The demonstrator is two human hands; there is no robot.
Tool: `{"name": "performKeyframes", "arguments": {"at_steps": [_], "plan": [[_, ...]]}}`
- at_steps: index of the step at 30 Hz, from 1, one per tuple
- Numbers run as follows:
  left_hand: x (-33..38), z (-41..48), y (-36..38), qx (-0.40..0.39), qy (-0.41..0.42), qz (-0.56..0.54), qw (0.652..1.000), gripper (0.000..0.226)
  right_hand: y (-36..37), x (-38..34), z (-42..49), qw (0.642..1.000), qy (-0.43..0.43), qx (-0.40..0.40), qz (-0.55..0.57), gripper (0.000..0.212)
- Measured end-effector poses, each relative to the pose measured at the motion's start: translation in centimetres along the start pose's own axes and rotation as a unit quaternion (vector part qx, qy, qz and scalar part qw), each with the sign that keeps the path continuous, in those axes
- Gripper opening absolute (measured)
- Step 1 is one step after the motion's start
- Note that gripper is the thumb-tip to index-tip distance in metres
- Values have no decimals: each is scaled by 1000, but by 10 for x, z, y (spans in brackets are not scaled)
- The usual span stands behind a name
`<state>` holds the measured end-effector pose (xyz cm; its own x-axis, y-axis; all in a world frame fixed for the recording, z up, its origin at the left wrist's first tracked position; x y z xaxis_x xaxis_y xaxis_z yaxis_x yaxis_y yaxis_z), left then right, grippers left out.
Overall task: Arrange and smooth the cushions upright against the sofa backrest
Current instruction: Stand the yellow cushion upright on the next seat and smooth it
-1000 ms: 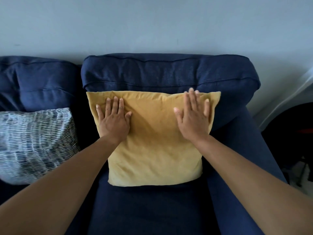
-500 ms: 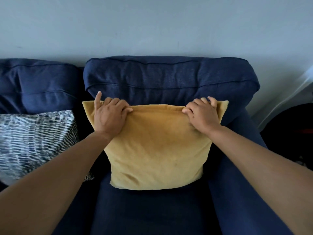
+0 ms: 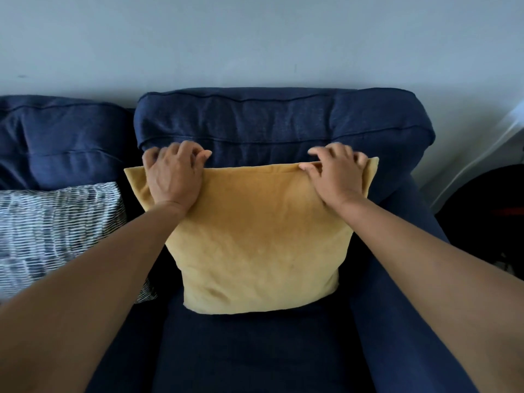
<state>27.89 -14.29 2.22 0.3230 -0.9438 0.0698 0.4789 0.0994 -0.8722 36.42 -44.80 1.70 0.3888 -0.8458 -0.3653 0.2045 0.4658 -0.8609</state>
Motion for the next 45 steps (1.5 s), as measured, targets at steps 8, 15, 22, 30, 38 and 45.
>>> {"name": "performKeyframes", "arguments": {"at_steps": [8, 15, 22, 30, 38, 45], "plan": [[-44, -49, -7, 22, -421, -232, 877, 92, -15, 32, -45, 895, 315, 199, 246, 97], [-33, -71, 2, -27, -419, -488, 765, 20, -4, 30, -63, 787, 354, 89, 497, 22], [-23, -52, -21, 27, -383, -427, 818, 21, -16, 27, -57, 877, 274, 175, 355, 28], [-35, -65, 9, -35, -412, -362, 835, 37, 2, 42, -58, 884, 303, 118, 334, 33], [16, -64, -31, 111, -47, -113, 986, 60, -15, -23, -51, 969, 67, 201, 124, 67], [49, -85, 17, -103, 185, 88, 973, 62, 56, -74, -79, 982, -181, -54, -14, 59]]}}
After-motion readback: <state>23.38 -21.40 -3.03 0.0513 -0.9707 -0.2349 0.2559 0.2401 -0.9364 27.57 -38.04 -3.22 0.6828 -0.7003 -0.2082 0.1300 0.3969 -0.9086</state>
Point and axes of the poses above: each hand's wrist, its own z-axis towards the middle knuckle, its own y-axis out of the palm, x = y × z, the point moved 2 cm from there along z, towards the middle knuckle, and after that the axes turned 12 degrees about z, right-handed, at the moved point
